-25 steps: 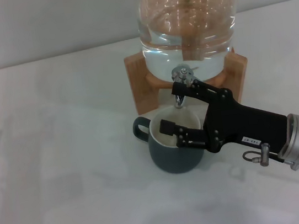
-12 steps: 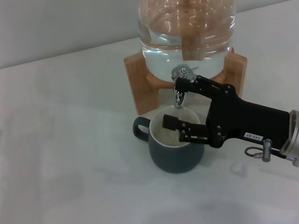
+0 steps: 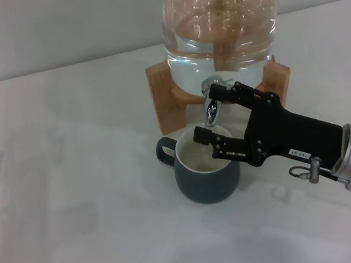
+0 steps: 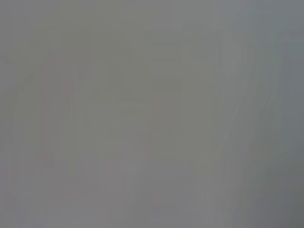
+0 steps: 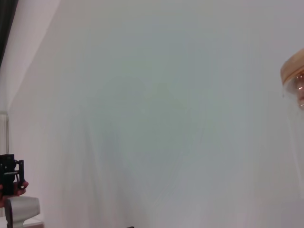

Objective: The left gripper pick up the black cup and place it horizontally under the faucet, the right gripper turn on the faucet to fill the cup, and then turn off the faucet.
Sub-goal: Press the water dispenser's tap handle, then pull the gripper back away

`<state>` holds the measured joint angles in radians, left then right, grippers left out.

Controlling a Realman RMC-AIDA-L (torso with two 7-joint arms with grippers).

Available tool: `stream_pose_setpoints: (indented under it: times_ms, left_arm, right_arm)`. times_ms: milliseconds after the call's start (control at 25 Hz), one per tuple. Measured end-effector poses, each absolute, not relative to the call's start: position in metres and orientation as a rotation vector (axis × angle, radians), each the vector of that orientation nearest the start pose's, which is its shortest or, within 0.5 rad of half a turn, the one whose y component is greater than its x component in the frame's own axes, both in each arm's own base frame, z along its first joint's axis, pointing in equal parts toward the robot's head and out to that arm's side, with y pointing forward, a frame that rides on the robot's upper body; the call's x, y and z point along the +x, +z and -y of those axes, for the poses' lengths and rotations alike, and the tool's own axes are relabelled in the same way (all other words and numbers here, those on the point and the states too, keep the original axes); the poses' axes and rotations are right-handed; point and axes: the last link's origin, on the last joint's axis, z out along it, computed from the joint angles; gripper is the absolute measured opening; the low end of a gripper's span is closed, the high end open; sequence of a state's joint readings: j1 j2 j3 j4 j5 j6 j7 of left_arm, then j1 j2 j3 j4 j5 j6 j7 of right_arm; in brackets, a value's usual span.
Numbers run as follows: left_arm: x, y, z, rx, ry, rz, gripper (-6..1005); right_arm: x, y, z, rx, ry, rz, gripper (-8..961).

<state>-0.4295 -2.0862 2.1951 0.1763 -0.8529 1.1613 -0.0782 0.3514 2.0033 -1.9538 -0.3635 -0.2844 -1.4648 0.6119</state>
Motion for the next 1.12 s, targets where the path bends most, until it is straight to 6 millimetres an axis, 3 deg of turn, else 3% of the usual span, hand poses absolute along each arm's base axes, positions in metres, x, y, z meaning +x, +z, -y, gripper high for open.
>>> stream_pose_setpoints:
  times_ms: [1120]
  left_arm:
    - [-0.3304, -0.0043, -0.3351, -1.513, -0.667, 0.523, 879]
  right_arm:
    - [0.2508, -0.0327, -0.287, -2.238, 1.21, -0.278, 868]
